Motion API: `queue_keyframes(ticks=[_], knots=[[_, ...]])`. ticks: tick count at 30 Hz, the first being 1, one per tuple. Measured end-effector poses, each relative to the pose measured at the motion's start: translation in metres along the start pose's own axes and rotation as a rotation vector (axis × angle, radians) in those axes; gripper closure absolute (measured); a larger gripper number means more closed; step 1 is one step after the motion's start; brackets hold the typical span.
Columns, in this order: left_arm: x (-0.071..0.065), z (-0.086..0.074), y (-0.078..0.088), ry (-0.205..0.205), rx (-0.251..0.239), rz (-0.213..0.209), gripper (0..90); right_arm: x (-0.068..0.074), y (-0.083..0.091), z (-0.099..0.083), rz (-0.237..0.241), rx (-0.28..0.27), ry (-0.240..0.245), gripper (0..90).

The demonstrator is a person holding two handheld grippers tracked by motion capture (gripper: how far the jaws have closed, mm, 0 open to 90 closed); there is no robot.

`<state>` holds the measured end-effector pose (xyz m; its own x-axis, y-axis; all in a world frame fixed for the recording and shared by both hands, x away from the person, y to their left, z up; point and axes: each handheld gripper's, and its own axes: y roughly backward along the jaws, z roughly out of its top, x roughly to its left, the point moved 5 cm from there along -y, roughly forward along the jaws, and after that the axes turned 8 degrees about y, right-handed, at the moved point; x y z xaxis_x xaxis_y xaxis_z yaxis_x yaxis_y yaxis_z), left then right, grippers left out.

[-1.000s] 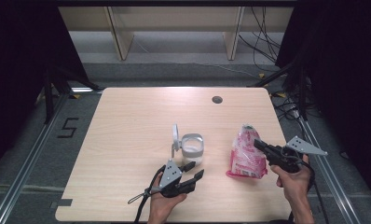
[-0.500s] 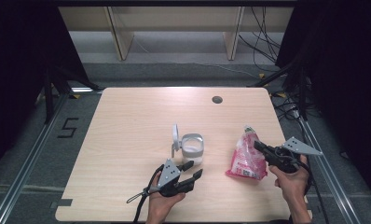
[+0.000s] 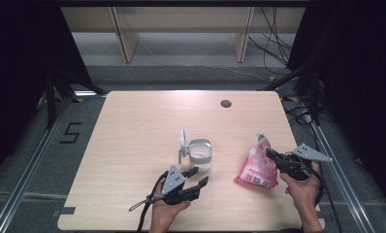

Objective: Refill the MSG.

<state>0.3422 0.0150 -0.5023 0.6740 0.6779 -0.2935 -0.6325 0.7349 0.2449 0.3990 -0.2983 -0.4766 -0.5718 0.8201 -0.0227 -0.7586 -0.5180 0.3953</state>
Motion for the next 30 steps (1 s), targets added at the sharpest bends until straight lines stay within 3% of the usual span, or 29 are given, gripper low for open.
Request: queue_keyframes(ticks=[1,7,9,12,13,16,17,20,21,22,23,24,26,30], knots=[[0.001,0.000,-0.001,0.002,-0.009,-0.007,49.2,0.001,0.001,-0.002,-0.008,0.012,-0.030,90.0],[0.001,0.001,0.001,0.004,-0.006,-0.002,49.1,-0.005,0.000,-0.007,-0.018,0.034,-0.033,90.0],[0.002,0.001,0.001,0.001,-0.002,0.004,49.1,-0.002,0.000,-0.007,-0.015,0.030,-0.070,90.0],[0.002,0.001,0.002,0.002,-0.014,-0.001,49.2,-0.004,0.000,-0.009,-0.031,0.043,-0.063,89.9],[0.003,0.002,0.002,0.004,-0.016,0.000,49.2,-0.006,0.000,-0.009,-0.031,0.040,-0.032,89.8],[0.003,0.001,0.003,-0.003,-0.004,0.004,49.1,-0.008,0.000,-0.009,-0.039,0.038,-0.038,89.2],[0.003,0.001,0.003,-0.002,-0.009,0.002,49.1,-0.006,0.000,-0.010,-0.045,0.035,-0.064,88.9],[0.004,0.001,0.004,0.000,0.000,0.012,48.9,-0.010,0.001,-0.012,-0.065,0.052,-0.044,88.0],[0.004,0.001,0.005,-0.003,0.004,0.011,48.9,-0.008,0.001,-0.012,-0.062,0.042,-0.084,87.5],[0.005,0.001,0.005,-0.005,0.007,0.014,48.8,-0.013,0.000,-0.013,-0.083,0.033,-0.045,86.2],[0.005,0.001,0.006,-0.004,0.004,0.015,48.7,-0.013,0.000,-0.013,-0.077,0.032,-0.045,85.4],[0.006,0.002,0.005,0.001,-0.008,0.008,48.5,-0.011,0.000,-0.013,-0.082,0.030,-0.082,83.9],[0.007,0.002,0.006,0.001,-0.004,0.009,48.4,-0.016,0.002,-0.014,-0.107,0.043,-0.057,79.1],[0.009,0.003,0.009,-0.001,0.003,0.025,47.9,-0.013,0.003,-0.014,-0.115,0.048,-0.109,74.7]])
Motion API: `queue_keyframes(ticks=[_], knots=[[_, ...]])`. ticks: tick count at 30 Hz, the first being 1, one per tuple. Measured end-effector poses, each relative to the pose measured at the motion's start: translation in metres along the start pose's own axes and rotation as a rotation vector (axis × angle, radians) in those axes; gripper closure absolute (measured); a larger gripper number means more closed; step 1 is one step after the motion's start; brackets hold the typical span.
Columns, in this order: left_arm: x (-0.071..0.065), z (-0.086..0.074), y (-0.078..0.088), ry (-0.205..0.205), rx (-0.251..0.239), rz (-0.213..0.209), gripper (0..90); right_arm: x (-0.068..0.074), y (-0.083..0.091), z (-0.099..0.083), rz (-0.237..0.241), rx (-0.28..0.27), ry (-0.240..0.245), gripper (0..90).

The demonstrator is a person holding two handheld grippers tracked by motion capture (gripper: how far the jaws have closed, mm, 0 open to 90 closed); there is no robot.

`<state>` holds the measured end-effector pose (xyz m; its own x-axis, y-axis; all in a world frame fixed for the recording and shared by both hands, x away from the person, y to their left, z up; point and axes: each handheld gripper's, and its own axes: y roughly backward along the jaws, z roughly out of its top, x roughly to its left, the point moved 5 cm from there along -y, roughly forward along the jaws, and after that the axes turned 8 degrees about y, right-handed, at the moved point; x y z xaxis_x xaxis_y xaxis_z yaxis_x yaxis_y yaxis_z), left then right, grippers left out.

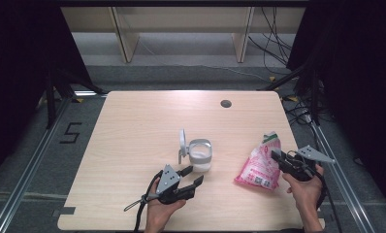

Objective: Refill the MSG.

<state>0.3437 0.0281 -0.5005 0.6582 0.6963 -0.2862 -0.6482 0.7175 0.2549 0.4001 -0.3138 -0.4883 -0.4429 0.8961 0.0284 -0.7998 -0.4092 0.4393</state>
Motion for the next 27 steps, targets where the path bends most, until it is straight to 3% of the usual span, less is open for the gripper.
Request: queue_keyframes(ticks=[1,3,4,8,10,13,16,19,22,23,25,26,27], knots=[[0.000,0.000,-0.001,0.005,-0.012,-0.009,47.9,-0.002,-0.001,0.001,0.008,-0.019,0.027,72.7],[0.002,0.001,0.002,0.001,0.003,-0.002,47.8,-0.004,0.001,0.000,-0.044,-0.004,0.007,65.3],[0.002,0.002,0.002,0.005,-0.002,0.000,47.7,-0.004,0.002,0.001,-0.049,-0.004,-0.032,62.0],[0.004,0.003,0.004,0.006,-0.005,0.004,47.7,-0.011,0.005,0.002,-0.094,-0.021,-0.026,59.8],[0.005,0.004,0.005,0.004,-0.005,0.007,47.7,-0.015,0.008,0.004,-0.111,-0.053,-0.002,54.6],[0.006,0.004,0.005,0.010,-0.011,0.004,47.7,-0.015,0.014,0.008,-0.166,-0.059,-0.042,49.8],[0.007,0.005,0.005,0.005,-0.007,0.001,47.6,-0.014,0.019,0.014,-0.201,-0.087,-0.024,47.1],[0.008,0.005,0.006,0.004,0.000,0.010,47.5,-0.009,0.020,0.018,-0.203,-0.092,0.007,47.1],[0.009,0.006,0.007,0.004,-0.003,0.010,47.5,-0.003,0.018,0.021,-0.173,-0.100,0.034,47.1],[0.009,0.006,0.007,0.002,-0.001,0.010,47.5,0.000,0.018,0.021,-0.177,-0.091,0.021,47.1],[0.010,0.007,0.009,0.007,-0.004,0.014,47.6,0.003,0.017,0.022,-0.172,-0.088,0.059,47.1],[0.011,0.007,0.009,0.003,-0.005,0.015,47.5,0.008,0.017,0.024,-0.158,-0.106,0.034,47.1],[0.011,0.007,0.010,0.005,-0.008,0.018,47.5,0.009,0.016,0.025,-0.147,-0.102,0.046,47.1]])
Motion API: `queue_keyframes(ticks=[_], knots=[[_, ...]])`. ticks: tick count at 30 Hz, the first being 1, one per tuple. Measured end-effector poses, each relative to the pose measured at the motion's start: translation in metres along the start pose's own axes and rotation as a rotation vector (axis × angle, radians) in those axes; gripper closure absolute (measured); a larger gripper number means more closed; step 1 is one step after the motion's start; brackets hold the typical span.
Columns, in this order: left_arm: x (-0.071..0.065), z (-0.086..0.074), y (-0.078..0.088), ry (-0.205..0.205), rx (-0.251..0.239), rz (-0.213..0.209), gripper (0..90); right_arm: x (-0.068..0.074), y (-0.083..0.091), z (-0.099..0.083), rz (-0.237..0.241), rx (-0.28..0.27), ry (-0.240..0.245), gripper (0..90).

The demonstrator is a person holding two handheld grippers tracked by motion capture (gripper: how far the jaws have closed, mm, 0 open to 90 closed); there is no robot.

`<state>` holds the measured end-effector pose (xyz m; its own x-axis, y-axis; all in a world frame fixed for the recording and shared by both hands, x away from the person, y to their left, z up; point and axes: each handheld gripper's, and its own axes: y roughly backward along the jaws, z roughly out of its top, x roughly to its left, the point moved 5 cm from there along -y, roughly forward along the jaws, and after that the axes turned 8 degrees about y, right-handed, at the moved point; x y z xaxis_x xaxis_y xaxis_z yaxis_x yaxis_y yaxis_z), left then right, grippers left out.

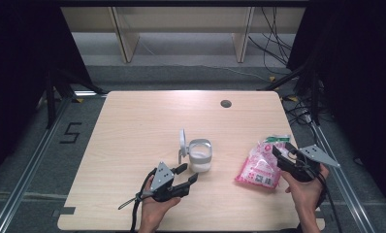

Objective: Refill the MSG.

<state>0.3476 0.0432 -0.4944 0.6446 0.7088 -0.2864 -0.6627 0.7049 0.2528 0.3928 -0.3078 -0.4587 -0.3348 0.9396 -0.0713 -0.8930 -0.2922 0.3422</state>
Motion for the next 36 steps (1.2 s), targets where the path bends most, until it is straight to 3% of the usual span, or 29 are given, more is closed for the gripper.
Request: queue_keyframes(ticks=[1,4,7,13,15,16,18,21,22,25,28,29,30,32,33,34,35,36], knots=[[0.000,0.001,0.000,0.006,-0.008,-0.006,47.6,0.005,0.000,0.001,0.014,-0.002,-0.007,47.1],[0.004,0.002,0.003,-0.002,-0.006,0.000,47.7,0.016,-0.002,0.003,0.079,-0.015,0.033,46.9],[0.006,0.004,0.005,0.001,-0.006,0.013,47.9,0.035,-0.004,0.004,0.145,0.005,0.049,45.7],[0.012,0.007,0.008,-0.005,-0.008,0.021,47.7,0.061,-0.011,0.000,0.272,0.031,0.155,43.8],[0.015,0.009,0.010,-0.013,-0.011,0.028,47.7,0.069,-0.010,-0.002,0.298,0.058,0.132,43.7],[0.017,0.011,0.011,-0.028,-0.009,0.031,47.7,0.071,-0.012,-0.003,0.308,0.048,0.153,43.6],[0.019,0.012,0.012,-0.008,-0.023,0.039,47.7,0.076,-0.013,-0.005,0.318,0.054,0.155,43.6],[0.022,0.015,0.014,-0.005,-0.026,0.049,47.6,0.081,-0.013,-0.009,0.335,0.067,0.155,43.4],[0.023,0.016,0.015,-0.022,-0.022,0.052,47.6,0.086,-0.011,-0.011,0.341,0.081,0.129,43.3],[0.026,0.018,0.016,-0.024,-0.024,0.056,47.6,0.091,-0.011,-0.014,0.359,0.084,0.139,42.9],[0.028,0.020,0.017,-0.024,-0.026,0.064,47.6,0.093,-0.012,-0.017,0.374,0.090,0.167,41.9],[0.029,0.020,0.017,-0.001,-0.026,0.073,47.6,0.094,-0.012,-0.019,0.377,0.099,0.165,41.2],[0.031,0.021,0.017,-0.024,-0.033,0.065,47.6,0.094,-0.011,-0.021,0.381,0.112,0.167,40.6],[0.033,0.023,0.017,-0.016,-0.030,0.076,47.6,0.097,-0.010,-0.025,0.393,0.126,0.150,39.7],[0.033,0.023,0.018,-0.022,-0.027,0.076,47.5,0.095,-0.011,-0.025,0.399,0.114,0.168,39.0],[0.033,0.024,0.017,-0.001,-0.035,0.075,47.5,0.097,-0.009,-0.026,0.399,0.119,0.157,38.6],[0.035,0.025,0.019,-0.027,-0.027,0.083,47.5,0.099,-0.007,-0.027,0.408,0.136,0.145,38.5],[0.035,0.026,0.020,-0.024,-0.030,0.086,47.4,0.097,-0.008,-0.028,0.413,0.120,0.170,37.9]])
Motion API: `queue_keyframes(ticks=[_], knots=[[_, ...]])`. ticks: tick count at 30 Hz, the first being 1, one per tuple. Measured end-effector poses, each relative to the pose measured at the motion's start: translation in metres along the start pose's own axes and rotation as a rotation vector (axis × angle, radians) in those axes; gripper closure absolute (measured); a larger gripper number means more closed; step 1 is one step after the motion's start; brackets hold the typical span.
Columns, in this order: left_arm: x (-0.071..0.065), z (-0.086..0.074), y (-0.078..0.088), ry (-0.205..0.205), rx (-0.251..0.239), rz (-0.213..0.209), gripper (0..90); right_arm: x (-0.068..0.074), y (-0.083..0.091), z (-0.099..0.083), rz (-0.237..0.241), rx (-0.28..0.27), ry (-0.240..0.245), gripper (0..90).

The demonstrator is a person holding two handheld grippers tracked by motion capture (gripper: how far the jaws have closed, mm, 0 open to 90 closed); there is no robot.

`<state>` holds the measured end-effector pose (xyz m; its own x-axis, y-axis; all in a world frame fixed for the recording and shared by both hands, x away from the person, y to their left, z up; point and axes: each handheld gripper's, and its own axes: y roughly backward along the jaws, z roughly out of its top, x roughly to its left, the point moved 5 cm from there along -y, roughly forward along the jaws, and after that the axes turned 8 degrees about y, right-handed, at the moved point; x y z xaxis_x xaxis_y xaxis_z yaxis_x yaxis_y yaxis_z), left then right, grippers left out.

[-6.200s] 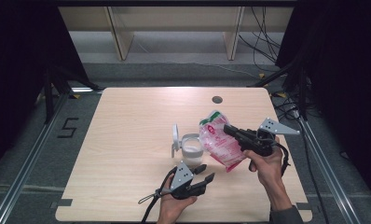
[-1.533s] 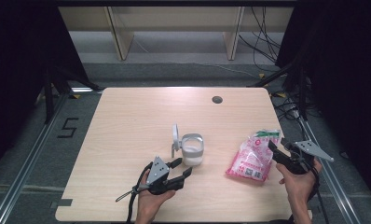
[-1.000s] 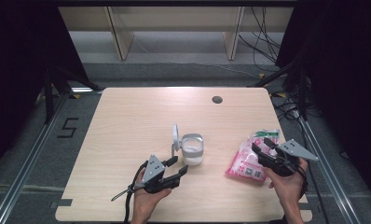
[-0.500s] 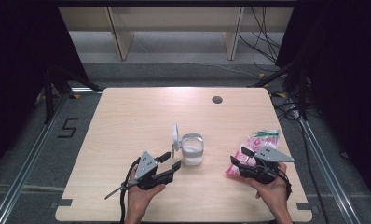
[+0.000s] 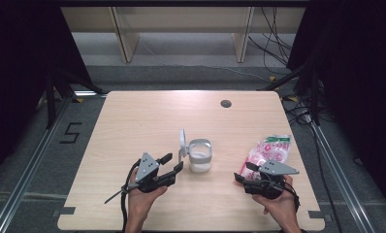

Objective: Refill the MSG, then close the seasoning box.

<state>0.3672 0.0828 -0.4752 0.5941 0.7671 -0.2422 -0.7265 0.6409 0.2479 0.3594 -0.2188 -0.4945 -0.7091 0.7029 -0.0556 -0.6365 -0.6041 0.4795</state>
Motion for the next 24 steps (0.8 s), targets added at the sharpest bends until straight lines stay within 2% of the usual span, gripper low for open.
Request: queue_keyframes(ticks=[2,3,6,7,8,9,11,13,14,15,16,18,19,20,24], knots=[[0.002,0.002,0.001,-0.004,-0.004,0.004,47.3,0.003,0.000,-0.003,0.008,0.022,-0.024,36.8],[0.003,0.002,0.002,-0.004,-0.010,0.004,47.2,0.002,0.000,-0.004,0.007,0.024,0.005,36.9],[0.006,0.004,0.003,0.005,-0.008,0.021,47.2,0.006,0.002,-0.006,0.017,0.037,-0.024,36.9],[0.008,0.005,0.003,0.008,-0.007,0.025,47.1,0.007,0.002,-0.006,0.016,0.032,-0.023,36.9],[0.010,0.006,0.003,0.001,-0.007,0.028,47.2,0.005,0.002,-0.005,0.027,0.019,0.005,36.8],[0.012,0.007,0.003,0.011,-0.006,0.039,47.2,0.006,0.002,-0.006,0.028,0.020,-0.004,36.9],[0.014,0.010,0.002,-0.001,-0.006,0.039,47.3,0.006,0.004,-0.007,0.020,0.023,-0.018,36.9],[0.017,0.013,0.001,0.000,-0.005,0.043,48.7,0.004,0.005,-0.007,0.018,0.014,-0.001,37.0],[0.018,0.014,0.000,-0.007,-0.001,0.048,48.7,0.006,0.006,-0.007,0.021,0.012,-0.023,37.0],[0.019,0.015,0.000,-0.012,0.003,0.052,48.8,0.005,0.006,-0.007,0.020,0.009,-0.006,37.1],[0.020,0.015,-0.001,-0.020,0.003,0.058,48.8,0.007,0.007,-0.008,0.020,0.016,-0.030,37.1],[0.023,0.017,0.000,-0.018,0.002,0.065,49.2,0.005,0.008,-0.008,0.023,0.019,-0.003,37.2],[0.023,0.018,0.000,-0.017,0.001,0.063,49.6,0.008,0.008,-0.008,0.024,0.014,-0.020,37.2],[0.024,0.019,0.000,-0.013,-0.002,0.067,50.1,0.007,0.008,-0.008,0.022,0.012,-0.002,37.2],[0.028,0.021,0.001,-0.010,-0.008,0.072,53.9,0.007,0.009,-0.009,0.022,0.015,-0.001,37.3]])
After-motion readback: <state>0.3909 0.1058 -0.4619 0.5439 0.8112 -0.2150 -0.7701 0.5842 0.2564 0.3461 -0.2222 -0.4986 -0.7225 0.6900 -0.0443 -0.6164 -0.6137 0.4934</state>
